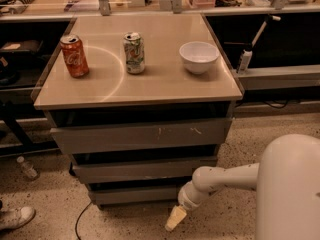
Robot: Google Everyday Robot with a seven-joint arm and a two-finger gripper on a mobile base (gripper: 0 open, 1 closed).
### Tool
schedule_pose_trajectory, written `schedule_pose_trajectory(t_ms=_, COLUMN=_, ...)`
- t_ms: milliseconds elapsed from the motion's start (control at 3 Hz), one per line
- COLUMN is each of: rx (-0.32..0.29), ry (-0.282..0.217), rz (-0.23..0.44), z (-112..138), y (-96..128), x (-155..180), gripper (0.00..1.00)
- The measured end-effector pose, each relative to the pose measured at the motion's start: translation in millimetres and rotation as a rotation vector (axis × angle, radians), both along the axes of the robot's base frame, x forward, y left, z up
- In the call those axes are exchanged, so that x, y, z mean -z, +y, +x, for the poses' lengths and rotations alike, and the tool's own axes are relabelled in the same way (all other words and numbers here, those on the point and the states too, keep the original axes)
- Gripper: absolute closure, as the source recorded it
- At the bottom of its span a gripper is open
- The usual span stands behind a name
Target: Open bottom drawer
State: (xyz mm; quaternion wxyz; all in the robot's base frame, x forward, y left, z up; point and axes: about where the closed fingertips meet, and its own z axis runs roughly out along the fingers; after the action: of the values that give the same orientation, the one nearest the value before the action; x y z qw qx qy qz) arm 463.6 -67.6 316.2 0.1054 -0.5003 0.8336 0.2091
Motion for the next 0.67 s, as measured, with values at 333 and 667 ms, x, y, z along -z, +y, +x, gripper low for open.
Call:
schedule_pose_trajectory(t_ms=333, rx=0.022, ry=0.001, rz=0.002, z=10.0, y=-1.8, x=29.8, gripper=0.00)
schedule_pose_trajectory(t_ms=667, rx=0.035, ry=-0.008, rz=-0.007, z=25.2, y=-6.3, x=48.6, gripper=0.00)
